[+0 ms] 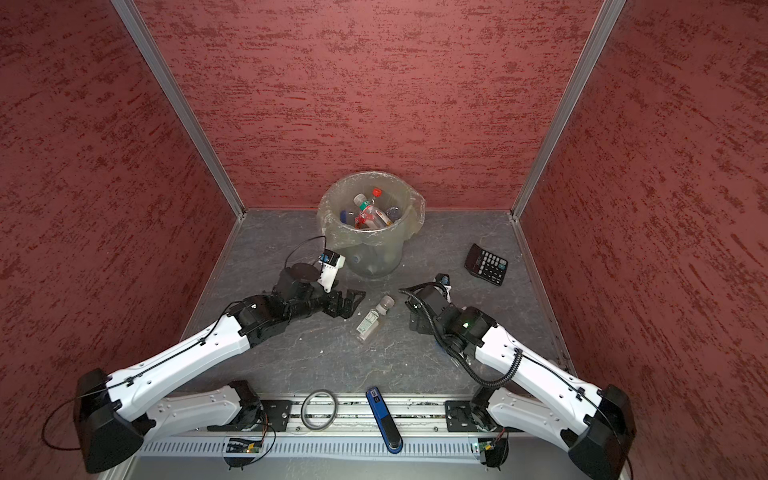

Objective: Throw the plastic bottles in the bin
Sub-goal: 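Withdraw the left gripper while the right gripper lowers onto the blue-labelled bottle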

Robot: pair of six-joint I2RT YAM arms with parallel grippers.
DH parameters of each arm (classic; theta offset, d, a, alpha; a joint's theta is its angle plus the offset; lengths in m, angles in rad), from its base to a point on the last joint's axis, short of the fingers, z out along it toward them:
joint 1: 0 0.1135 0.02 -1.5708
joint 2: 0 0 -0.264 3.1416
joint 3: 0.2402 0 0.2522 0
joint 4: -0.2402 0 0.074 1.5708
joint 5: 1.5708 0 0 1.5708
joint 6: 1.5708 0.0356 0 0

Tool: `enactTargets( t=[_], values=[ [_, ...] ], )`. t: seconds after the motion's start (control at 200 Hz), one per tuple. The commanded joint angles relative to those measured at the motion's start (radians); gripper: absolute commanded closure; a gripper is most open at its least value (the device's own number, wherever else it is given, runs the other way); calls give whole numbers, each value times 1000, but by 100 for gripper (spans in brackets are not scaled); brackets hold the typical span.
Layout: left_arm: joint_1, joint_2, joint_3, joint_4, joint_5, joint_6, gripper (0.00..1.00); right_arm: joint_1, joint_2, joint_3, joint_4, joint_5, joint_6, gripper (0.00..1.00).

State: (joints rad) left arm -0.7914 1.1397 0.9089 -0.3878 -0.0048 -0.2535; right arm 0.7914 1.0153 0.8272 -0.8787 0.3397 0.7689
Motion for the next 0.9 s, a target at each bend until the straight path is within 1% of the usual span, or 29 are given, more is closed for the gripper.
enactTargets(
  t=[0.0, 0.065, 0.13, 0.225, 0.381, 0.491, 0.626, 0.756, 0.892],
  values=[
    [-4, 86, 18, -31, 70, 19, 1, 4, 0, 2, -115, -6, 69, 6],
    [-13, 152, 40, -37, 86, 20, 0, 5, 14, 8, -163, 7, 107, 5],
    [-29, 208, 59, -33, 93, 24, 1, 4, 39, 6, -181, -4, 134, 5],
    [-50, 278, 85, -31, 93, 26, 0, 5, 74, -39, -188, -23, 168, 5],
    [-78, 367, 120, -32, 108, 37, 1, 4, 52, -92, -185, -44, 218, 5],
    [-90, 418, 135, -34, 107, 43, 1, 3, 56, -83, -215, -8, 245, 3],
    [-94, 440, 139, -52, 81, 37, 1, 0, 108, -83, -211, -12, 250, 1],
    [-94, 425, 120, -64, 32, 40, 1, -1, 154, -94, -182, -30, 239, 1],
    [-92, 408, 100, -59, 26, 45, 1, -22, 214, -106, -130, -32, 220, 1]
  ],
)
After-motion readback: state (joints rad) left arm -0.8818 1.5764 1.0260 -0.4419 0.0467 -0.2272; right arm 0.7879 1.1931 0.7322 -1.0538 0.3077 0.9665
